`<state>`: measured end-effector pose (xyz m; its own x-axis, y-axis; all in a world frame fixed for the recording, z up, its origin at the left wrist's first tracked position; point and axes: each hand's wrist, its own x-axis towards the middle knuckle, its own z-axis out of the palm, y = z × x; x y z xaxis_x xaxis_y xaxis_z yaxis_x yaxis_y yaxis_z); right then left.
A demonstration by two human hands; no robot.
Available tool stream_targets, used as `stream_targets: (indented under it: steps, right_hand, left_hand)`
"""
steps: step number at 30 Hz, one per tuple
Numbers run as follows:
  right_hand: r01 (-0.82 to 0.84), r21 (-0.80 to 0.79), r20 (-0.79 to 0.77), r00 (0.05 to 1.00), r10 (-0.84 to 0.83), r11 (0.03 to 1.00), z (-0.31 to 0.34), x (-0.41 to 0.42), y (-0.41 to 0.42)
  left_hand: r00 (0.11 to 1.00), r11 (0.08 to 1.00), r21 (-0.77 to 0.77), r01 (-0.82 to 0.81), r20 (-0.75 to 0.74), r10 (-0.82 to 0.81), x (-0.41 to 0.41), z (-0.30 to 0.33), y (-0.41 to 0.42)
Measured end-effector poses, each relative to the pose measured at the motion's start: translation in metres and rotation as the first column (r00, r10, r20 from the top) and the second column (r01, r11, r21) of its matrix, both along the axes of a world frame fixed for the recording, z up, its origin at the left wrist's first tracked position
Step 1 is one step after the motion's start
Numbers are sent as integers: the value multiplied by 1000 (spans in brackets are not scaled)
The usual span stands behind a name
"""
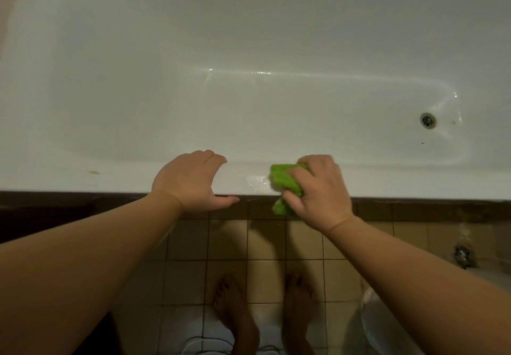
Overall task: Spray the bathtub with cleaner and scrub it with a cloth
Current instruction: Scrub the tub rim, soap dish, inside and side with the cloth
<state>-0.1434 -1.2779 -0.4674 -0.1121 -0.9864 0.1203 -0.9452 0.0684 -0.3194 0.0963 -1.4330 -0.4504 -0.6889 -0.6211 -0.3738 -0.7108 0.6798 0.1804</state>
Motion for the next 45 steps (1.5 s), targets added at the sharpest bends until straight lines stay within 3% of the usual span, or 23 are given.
stream_targets:
  steps: [2,4,8,11,15,18,22,25,30,34,36,38,41,43,45]
  right_hand:
    - [141,17,-18,990,-140,990,0,-15,8]
    - [181,46,-16,983,-180,982,2,-3,1]
    - [-33,59,15,999,32,998,4,37,-23]
    - [-170,47,-12,985,171,984,3,13,-9]
    - [-81,8,-34,996,81,997,1,-26,10]
    - [36,21,3,999,-36,999,1,2,-4]
    - [-72,62,4,997,72,996,2,40,-26]
    - [-144,35,2,990,144,989,0,10,-4]
    - [126,39,-42,991,-125,991,2,-56,29]
    - [376,88,-14,926,-377,922,6,-12,11]
    - [308,89,-1,951,-309,947,9,31,-12]
    - [122,73,-1,992,-122,990,9,60,-30]
    - [-91,52,-5,996,91,995,6,42,-23]
    - [12,35,-16,1000,-12,999,5,4,-2]
    - [234,98,-44,972,-230,967,8,-30,16]
  left_hand:
    - [1000,1000,-14,1,-2,-1,3,0,0]
    - [1000,1000,-29,6,5,-6,3,-1,1]
    - [1000,998,-55,19,10,-19,4,-2,0]
    - [999,998,-59,30,34,-28,6,-3,1]
    - [997,997,-68,41,64,-37,7,-4,1]
    - [996,994,-96,56,73,-49,7,-4,1]
    - [996,991,-104,81,56,-76,9,-9,-3]
    - [997,992,-105,67,49,-62,14,-8,-4]
    - [999,990,-141,4,38,1,15,-7,1]
    - [1000,987,-161,-12,20,15,12,-10,2]
    - [1000,989,-148,-16,0,16,12,-10,1]
    - [1000,991,-130,-16,-20,13,16,-11,-1]
    - [999,995,-95,-15,-47,10,31,-13,-9]
    - [998,996,-85,-16,-57,11,42,-12,-16]
    - [999,996,-87,-16,-51,12,47,-10,-18]
